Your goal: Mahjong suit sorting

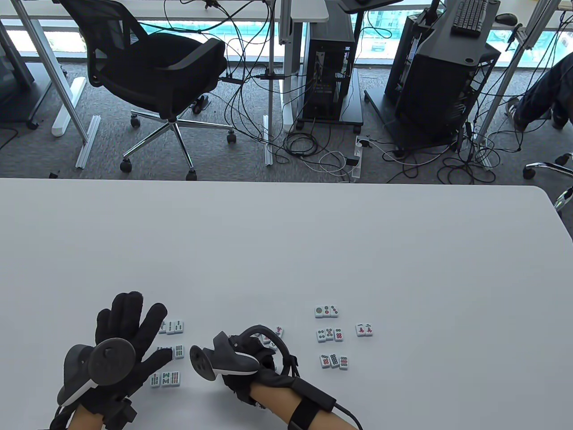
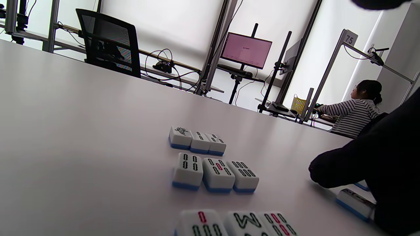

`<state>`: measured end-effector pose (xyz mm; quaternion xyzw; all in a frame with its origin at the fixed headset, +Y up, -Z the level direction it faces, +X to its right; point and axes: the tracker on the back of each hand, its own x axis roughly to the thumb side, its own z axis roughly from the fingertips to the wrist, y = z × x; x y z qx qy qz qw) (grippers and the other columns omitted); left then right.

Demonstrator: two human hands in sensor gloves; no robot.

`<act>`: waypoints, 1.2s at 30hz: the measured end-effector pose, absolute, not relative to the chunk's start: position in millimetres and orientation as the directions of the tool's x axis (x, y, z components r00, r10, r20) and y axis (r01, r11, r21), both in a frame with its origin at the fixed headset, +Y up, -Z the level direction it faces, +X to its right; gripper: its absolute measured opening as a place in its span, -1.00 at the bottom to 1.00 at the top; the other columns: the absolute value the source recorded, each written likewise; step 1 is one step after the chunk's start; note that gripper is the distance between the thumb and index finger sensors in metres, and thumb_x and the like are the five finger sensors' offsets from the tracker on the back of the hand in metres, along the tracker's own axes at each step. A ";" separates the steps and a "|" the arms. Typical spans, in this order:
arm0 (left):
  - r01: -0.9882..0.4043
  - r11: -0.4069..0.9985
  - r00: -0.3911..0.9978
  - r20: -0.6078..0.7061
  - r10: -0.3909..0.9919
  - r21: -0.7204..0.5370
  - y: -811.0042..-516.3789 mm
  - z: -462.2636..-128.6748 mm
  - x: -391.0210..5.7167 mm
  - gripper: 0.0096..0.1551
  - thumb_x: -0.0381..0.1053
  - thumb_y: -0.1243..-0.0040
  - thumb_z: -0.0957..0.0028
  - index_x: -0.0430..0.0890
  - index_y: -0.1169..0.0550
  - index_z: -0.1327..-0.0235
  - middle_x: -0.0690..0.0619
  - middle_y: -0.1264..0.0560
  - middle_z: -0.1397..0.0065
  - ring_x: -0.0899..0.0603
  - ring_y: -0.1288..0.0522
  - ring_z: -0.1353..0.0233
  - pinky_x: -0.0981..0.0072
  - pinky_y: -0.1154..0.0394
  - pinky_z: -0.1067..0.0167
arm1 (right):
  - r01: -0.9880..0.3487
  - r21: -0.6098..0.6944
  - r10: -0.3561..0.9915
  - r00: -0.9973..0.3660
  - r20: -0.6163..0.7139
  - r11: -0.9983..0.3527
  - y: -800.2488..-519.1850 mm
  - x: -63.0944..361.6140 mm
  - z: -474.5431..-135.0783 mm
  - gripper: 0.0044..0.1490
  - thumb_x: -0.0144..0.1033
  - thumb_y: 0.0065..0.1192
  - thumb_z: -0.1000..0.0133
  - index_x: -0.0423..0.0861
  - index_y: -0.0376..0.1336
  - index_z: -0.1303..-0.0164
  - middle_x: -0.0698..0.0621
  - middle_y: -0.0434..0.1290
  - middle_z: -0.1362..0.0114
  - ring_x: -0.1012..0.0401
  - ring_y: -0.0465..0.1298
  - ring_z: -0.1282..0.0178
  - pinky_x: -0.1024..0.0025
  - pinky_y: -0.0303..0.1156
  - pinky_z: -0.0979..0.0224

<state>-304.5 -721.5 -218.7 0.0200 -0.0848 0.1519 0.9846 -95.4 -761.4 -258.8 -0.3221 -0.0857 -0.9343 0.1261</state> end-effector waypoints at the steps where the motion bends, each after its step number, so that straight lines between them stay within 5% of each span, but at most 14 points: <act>1: -0.303 0.953 0.940 0.172 0.296 0.013 -721.3 -218.7 -304.6 0.01 0.55 0.06 0.17 0.33 0.07 -0.54 0.30 0.52 -0.58 -0.02 0.53 -0.68 -0.19 0.45 -0.55 | 0.299 0.070 -0.192 -0.759 0.622 -0.952 -761.3 -94.5 -258.7 -0.13 -0.12 0.45 0.15 -0.17 0.25 -0.36 0.01 0.64 0.28 0.27 0.56 0.57 0.40 0.55 0.44; 12: -0.298 0.955 0.941 0.171 0.292 0.007 -721.3 -219.0 -304.2 0.00 0.55 0.06 0.17 0.33 0.06 -0.53 0.30 0.51 -0.58 -0.02 0.53 -0.68 -0.19 0.44 -0.55 | 0.290 0.113 -0.154 -0.753 0.640 -0.950 -764.9 -97.5 -264.3 -0.23 -0.19 0.43 0.13 -0.25 0.31 -0.26 0.02 0.64 0.36 0.28 0.54 0.63 0.41 0.53 0.50; 20: -0.301 0.954 0.939 0.176 0.294 0.011 -720.2 -218.7 -304.1 0.00 0.55 0.07 0.17 0.33 0.06 -0.53 0.30 0.51 -0.58 -0.02 0.53 -0.68 -0.19 0.45 -0.55 | 0.191 -0.018 -0.151 -0.715 0.683 -0.982 -753.6 -82.2 -265.0 -0.26 -0.17 0.47 0.19 -0.26 0.38 -0.15 0.03 0.65 0.43 0.30 0.53 0.70 0.44 0.53 0.56; 27: -0.302 0.953 0.938 0.181 0.294 0.016 -719.9 -218.4 -303.5 0.00 0.55 0.07 0.17 0.33 0.06 -0.53 0.30 0.51 -0.58 -0.02 0.53 -0.68 -0.18 0.45 -0.55 | 0.041 -0.111 -0.097 -0.821 0.563 -0.993 -706.9 1.2 -285.7 -0.26 -0.19 0.47 0.19 -0.26 0.36 -0.16 0.02 0.65 0.40 0.29 0.54 0.67 0.42 0.54 0.52; 36: -0.293 0.956 0.942 0.177 0.286 0.012 -720.3 -218.2 -302.9 0.00 0.55 0.07 0.17 0.33 0.06 -0.53 0.30 0.51 -0.58 -0.02 0.53 -0.68 -0.18 0.45 -0.55 | 0.189 -0.117 -0.219 -0.913 0.345 -0.975 -702.8 139.5 -310.2 -0.26 -0.22 0.44 0.17 -0.24 0.34 -0.21 0.01 0.64 0.36 0.28 0.56 0.62 0.41 0.56 0.47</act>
